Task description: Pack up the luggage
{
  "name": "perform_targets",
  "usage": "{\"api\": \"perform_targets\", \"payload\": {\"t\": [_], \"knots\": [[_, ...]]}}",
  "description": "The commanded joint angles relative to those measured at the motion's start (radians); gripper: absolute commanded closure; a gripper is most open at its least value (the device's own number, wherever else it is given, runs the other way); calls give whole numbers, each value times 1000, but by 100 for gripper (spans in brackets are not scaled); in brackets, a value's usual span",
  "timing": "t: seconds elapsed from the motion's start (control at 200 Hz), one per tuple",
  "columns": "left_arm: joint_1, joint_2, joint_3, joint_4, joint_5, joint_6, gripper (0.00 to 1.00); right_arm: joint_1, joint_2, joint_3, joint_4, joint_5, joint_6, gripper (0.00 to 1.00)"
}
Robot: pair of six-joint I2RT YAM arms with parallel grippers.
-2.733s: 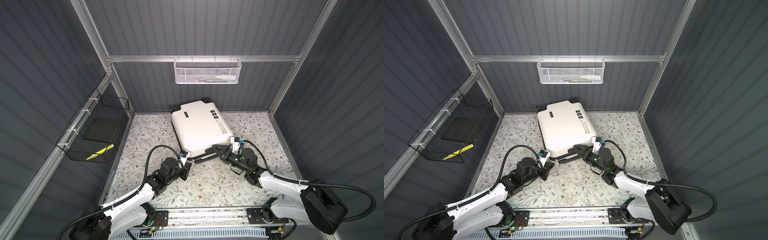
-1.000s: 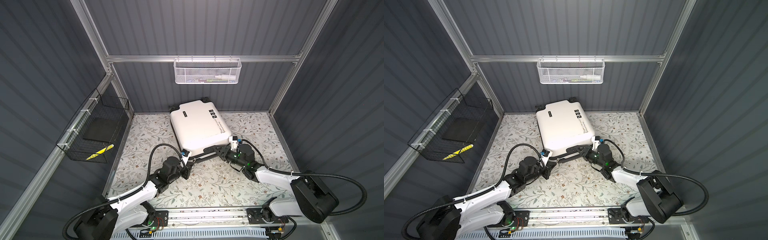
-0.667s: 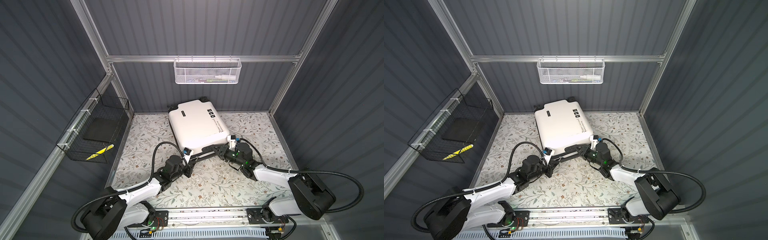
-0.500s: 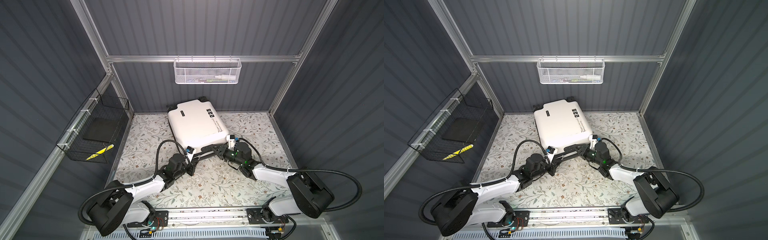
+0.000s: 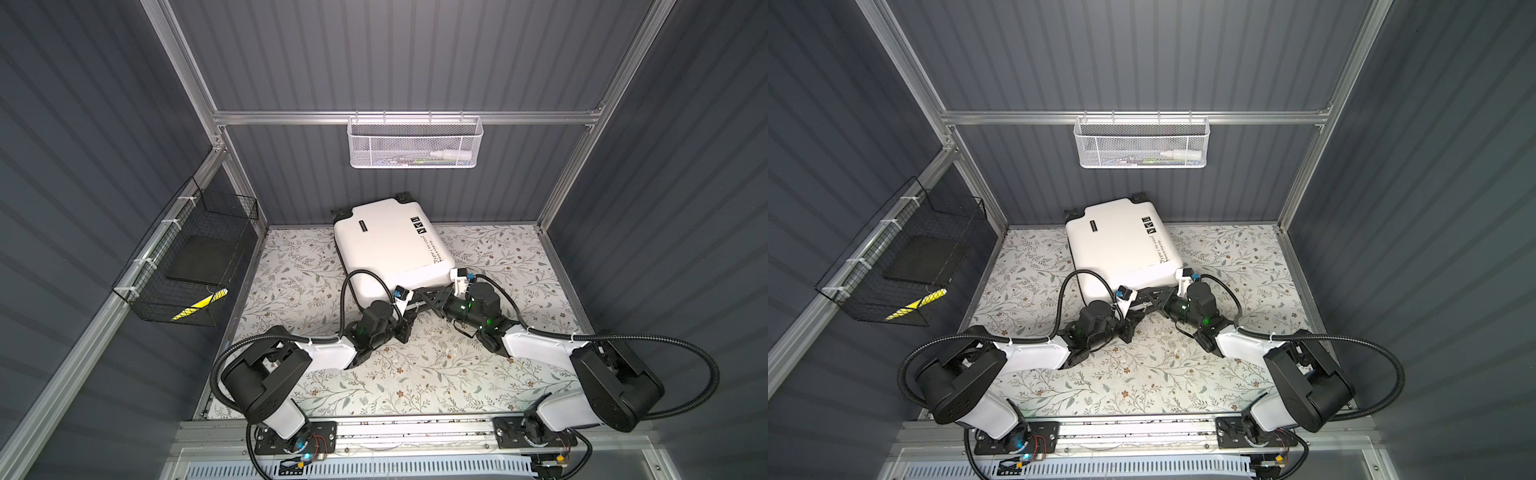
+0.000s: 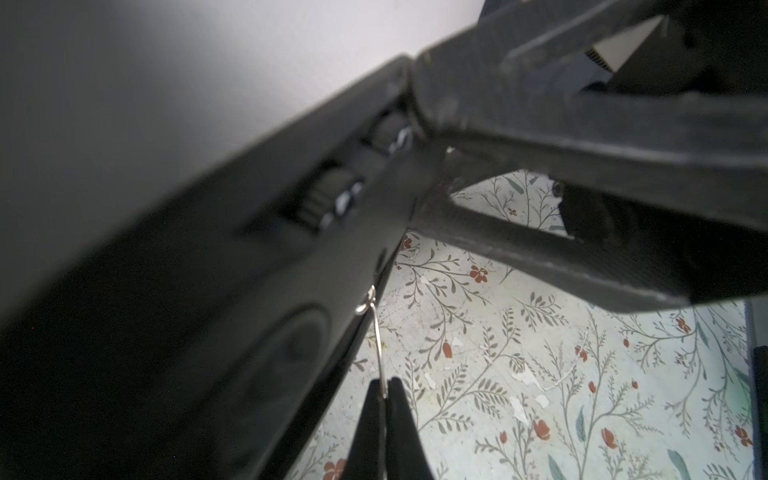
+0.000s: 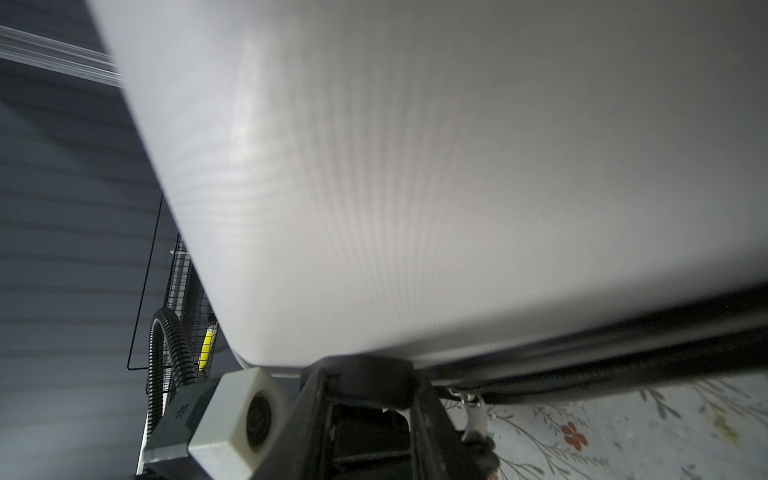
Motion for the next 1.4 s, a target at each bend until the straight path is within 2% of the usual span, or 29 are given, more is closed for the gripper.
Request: {"api": "perform_targets", "payload": {"t": [0.0, 0.07, 0.175, 0.44, 0.64, 0.87, 1.02, 1.171, 1.396], "knots": [[-48, -8, 6, 55, 73, -2, 100, 1, -47, 64, 101, -87, -18, 45], [-48, -22, -3, 44, 62, 2, 100, -39, -84, 48, 72, -107, -18, 33], [-48, -35, -16, 33, 52, 5, 100, -116, -149, 20, 29, -157, -19, 25], [-47, -48, -21, 2, 54, 11, 100, -367, -299, -4, -153, -271, -58, 19], [-48, -65, -12, -39, 70, 24, 100, -509, -198, 86, -205, -333, -85, 16], [-48, -83, 6, -83, 100, 57, 100, -516, 32, 276, -240, -385, -112, 15], [-50, -99, 27, -106, 118, 87, 100, -478, 136, 341, -240, -400, -113, 15], [-50, -102, 56, -133, 137, 116, 100, -407, 181, 333, -211, -388, -113, 16], [-50, -95, 90, -154, 160, 140, 100, -339, 176, 235, -92, -352, -58, 18]]}}
